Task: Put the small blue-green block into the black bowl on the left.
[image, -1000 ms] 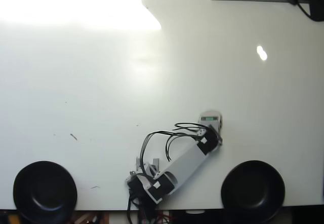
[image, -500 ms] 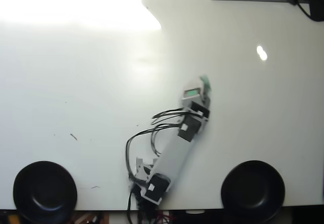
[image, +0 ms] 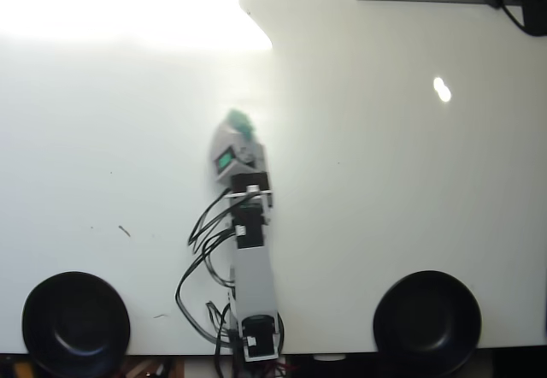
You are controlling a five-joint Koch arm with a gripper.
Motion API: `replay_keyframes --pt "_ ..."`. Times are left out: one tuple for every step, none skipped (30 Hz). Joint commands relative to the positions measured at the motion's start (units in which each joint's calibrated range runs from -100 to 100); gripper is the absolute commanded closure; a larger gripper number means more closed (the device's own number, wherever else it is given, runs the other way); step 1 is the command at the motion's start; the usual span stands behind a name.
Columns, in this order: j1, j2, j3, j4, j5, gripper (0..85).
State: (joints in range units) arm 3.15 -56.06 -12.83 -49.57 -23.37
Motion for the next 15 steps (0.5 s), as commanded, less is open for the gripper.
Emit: replay_keyframes --pt "2.74 -2.48 6.92 0.24 -0.54 82.0" --pt "3.91 -2.48 7.57 0.24 -0.59 82.0" --pt "5.03 -2.59 7.94 0.24 -0.73 82.0" --pt "6.25 -2.70 8.12 0.24 -1.03 82.0" --pt "7.33 -3.02 8.12 0.24 -1.17 82.0" --pt "8.60 -3.34 8.31 0.24 -1.32 82.0" --pt "9.82 -3.66 8.31 0.16 -1.61 82.0" --pt "10.99 -3.88 8.31 0.16 -1.71 82.0" --pt "12.11 -4.09 8.31 0.07 -1.76 82.0" --pt "13.38 -4.41 8.21 -0.25 -1.90 82.0" --pt "14.60 -4.52 8.21 -0.57 -1.90 82.0" --pt "15.78 -4.52 8.31 -0.74 -1.90 82.0" --pt "16.85 -4.62 8.31 -0.74 -1.95 82.0" --pt "17.92 -4.62 8.31 -0.65 -1.90 82.0" --pt "19.00 -4.62 8.31 -0.65 -1.95 82.0"
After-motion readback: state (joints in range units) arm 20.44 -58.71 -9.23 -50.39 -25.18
